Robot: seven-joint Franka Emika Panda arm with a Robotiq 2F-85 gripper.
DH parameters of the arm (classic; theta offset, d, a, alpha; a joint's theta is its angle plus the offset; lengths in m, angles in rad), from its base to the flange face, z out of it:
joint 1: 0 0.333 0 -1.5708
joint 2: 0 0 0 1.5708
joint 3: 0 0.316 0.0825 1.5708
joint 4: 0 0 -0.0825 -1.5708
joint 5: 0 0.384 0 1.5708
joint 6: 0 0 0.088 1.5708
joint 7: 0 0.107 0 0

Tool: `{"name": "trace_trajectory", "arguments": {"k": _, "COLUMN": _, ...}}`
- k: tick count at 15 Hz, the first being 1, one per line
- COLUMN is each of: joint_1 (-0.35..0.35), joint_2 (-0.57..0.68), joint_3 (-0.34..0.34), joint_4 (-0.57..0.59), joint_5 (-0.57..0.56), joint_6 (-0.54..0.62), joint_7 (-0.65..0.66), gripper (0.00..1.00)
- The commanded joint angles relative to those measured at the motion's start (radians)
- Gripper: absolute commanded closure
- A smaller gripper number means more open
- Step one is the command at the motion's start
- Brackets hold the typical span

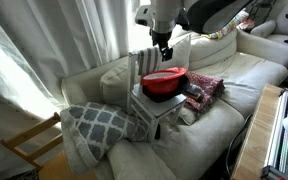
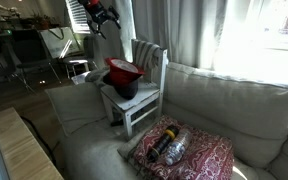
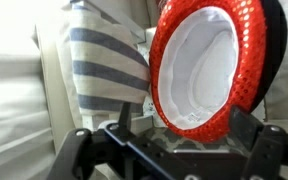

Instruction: Pick up the black hat and put it upside down on the chair, pick up the red hat and put it in the black hat

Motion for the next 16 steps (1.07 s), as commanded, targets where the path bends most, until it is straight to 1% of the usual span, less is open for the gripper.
{"name": "trace_trajectory", "arguments": {"k": 1, "joint_1": 0.010, "joint_2": -0.064, "joint_3": -0.006, "joint_4": 0.057, "joint_5": 0.165, "joint_6": -0.194, "joint_7": 0.006, "gripper": 0.00}}
{"name": "trace_trajectory", "arguments": {"k": 4, "joint_1": 0.004, "joint_2": -0.100, "joint_3": -0.017, "joint_4": 0.108, "joint_5": 0.281, "joint_6": -0.291, "joint_7": 0.041, "gripper": 0.00}}
{"name": "trace_trajectory", "arguments": {"k": 6, "joint_1": 0.000, "joint_2": -0.120, "joint_3": -0.026, "joint_4": 0.130, "joint_5": 0.336, "joint_6": -0.333, "joint_7": 0.086, "gripper": 0.00}}
{"name": "trace_trajectory", "arguments": {"k": 10, "joint_1": -0.007, "joint_2": -0.159, "joint_3": -0.045, "joint_4": 0.153, "joint_5": 0.411, "joint_6": -0.343, "joint_7": 0.214, "gripper": 0.00}}
{"name": "trace_trajectory", "arguments": {"k": 13, "joint_1": -0.008, "joint_2": -0.183, "joint_3": -0.051, "joint_4": 0.170, "joint_5": 0.417, "joint_6": -0.300, "joint_7": 0.300, "gripper": 0.00}}
{"name": "trace_trajectory", "arguments": {"k": 15, "joint_1": -0.007, "joint_2": -0.183, "joint_3": -0.050, "joint_4": 0.205, "joint_5": 0.445, "joint_6": -0.307, "joint_7": 0.299, "gripper": 0.00}}
{"name": "trace_trajectory", "arguments": {"k": 16, "joint_1": -0.007, "joint_2": -0.182, "joint_3": -0.050, "joint_4": 0.222, "joint_5": 0.471, "joint_6": -0.310, "joint_7": 0.273, "gripper": 0.00}}
